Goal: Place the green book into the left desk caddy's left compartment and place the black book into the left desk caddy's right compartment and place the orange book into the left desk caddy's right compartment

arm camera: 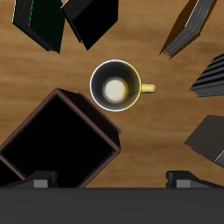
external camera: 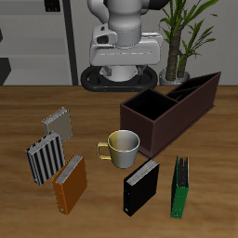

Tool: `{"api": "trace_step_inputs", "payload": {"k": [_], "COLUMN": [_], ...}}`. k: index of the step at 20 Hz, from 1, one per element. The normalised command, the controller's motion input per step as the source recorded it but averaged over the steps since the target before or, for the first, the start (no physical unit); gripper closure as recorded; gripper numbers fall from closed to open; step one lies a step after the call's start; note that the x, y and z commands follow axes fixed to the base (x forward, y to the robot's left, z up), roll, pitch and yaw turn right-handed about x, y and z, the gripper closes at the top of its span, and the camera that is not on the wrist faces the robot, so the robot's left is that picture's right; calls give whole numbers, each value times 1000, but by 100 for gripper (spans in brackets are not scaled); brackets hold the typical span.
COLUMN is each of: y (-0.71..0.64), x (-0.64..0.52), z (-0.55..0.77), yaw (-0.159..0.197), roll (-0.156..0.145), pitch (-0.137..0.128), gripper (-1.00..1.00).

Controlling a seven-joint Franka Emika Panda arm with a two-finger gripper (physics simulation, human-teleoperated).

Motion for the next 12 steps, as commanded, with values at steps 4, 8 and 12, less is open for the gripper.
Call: {"api": "trace_step_inputs", "payload": {"k": [4,8,12], "y": [67,142,198], "x": [251,381,410], "z": [-58,-41,5], "yaw": [-5,-22,4], "roll": [-41,-35,-27], "pitch": [6,14,3], "gripper": [-100,-100,-100]}}
